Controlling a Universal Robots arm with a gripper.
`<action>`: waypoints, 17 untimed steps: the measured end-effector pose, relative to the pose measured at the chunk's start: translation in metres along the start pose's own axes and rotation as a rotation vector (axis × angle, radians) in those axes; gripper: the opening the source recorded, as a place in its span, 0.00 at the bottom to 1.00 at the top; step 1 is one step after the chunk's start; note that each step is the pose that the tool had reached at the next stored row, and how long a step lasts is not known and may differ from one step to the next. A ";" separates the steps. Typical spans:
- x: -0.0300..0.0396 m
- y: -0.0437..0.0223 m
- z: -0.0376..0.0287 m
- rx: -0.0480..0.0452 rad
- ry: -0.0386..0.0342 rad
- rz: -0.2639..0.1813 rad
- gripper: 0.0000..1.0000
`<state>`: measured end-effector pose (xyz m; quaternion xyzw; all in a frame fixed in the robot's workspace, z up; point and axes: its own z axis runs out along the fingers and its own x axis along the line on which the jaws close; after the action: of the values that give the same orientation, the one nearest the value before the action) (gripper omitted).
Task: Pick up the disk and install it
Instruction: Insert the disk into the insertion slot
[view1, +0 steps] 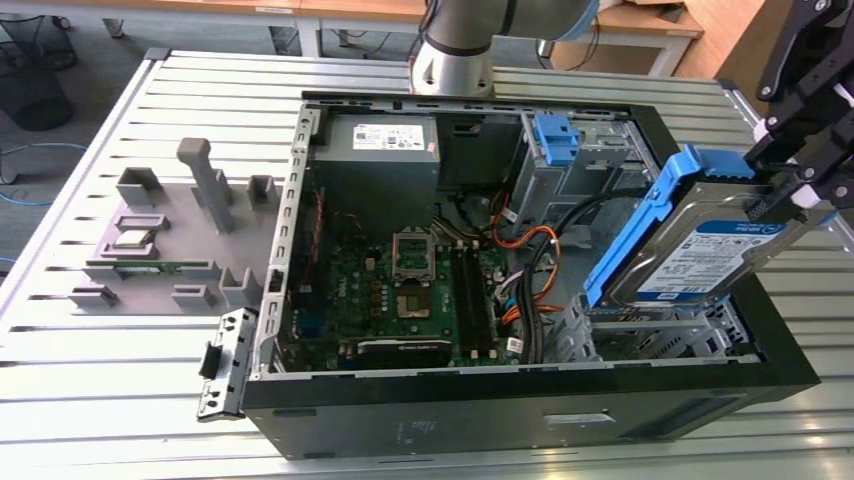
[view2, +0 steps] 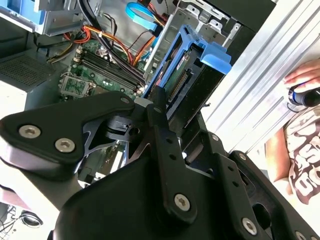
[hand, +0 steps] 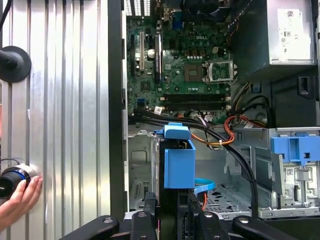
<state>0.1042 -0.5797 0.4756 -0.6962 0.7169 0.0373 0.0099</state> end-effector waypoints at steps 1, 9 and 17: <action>0.0004 -0.0004 0.0009 0.0000 -0.0010 0.000 0.35; 0.0013 -0.0028 0.0081 -0.0005 -0.0086 -0.004 0.35; 0.0015 -0.0069 0.0110 -0.0024 -0.0084 -0.032 0.35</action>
<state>0.1106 -0.5807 0.4642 -0.7072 0.7057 0.0409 0.0127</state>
